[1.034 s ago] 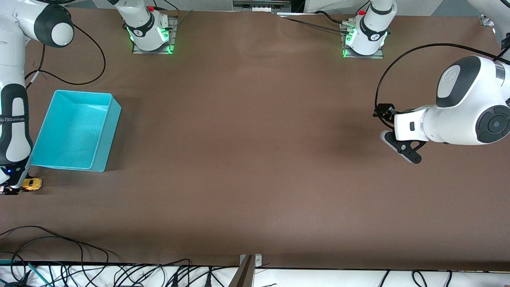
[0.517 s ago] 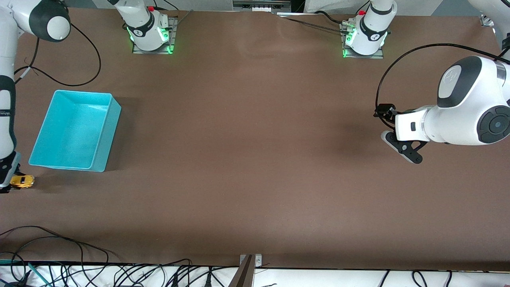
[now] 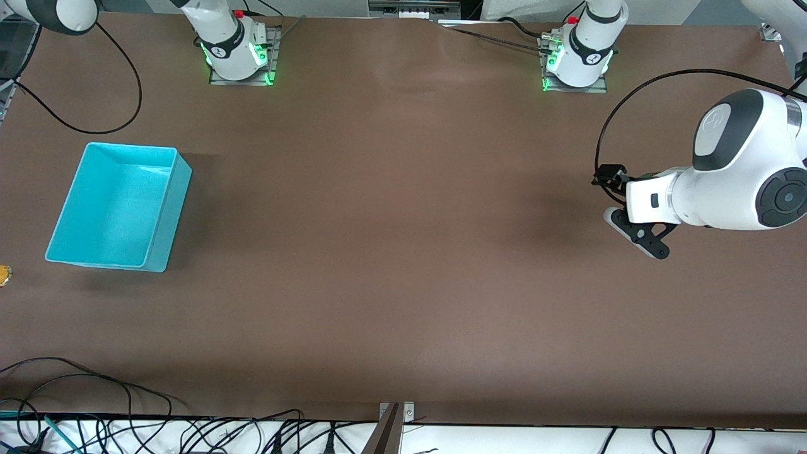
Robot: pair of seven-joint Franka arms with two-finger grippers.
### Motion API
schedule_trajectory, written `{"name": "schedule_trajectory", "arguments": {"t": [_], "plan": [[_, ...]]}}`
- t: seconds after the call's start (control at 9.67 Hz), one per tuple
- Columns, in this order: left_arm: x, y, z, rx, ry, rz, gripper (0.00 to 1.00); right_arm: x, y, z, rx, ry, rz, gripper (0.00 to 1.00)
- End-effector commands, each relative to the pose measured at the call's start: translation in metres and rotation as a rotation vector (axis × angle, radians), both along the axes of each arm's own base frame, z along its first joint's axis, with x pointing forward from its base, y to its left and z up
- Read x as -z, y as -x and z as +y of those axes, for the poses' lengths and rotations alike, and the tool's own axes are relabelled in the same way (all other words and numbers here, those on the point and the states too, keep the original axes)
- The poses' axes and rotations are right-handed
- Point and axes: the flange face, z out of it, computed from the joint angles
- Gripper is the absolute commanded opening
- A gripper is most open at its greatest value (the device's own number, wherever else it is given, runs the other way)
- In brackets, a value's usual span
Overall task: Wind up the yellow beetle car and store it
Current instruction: 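Grasp the yellow car with the right gripper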
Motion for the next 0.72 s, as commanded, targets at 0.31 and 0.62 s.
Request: {"name": "schedule_trajectory", "arguments": {"t": [0.31,0.62], "plan": [[-0.004,0.004,0.003,-0.002,-0.003,0.002,1.0,-0.04,0.05,0.105,0.162,0.006,0.138,0.0],[-0.004,0.002,0.006,-0.007,-0.004,-0.002,1.0,0.004,0.104,0.152,0.17,0.0,0.131,0.0]]}}
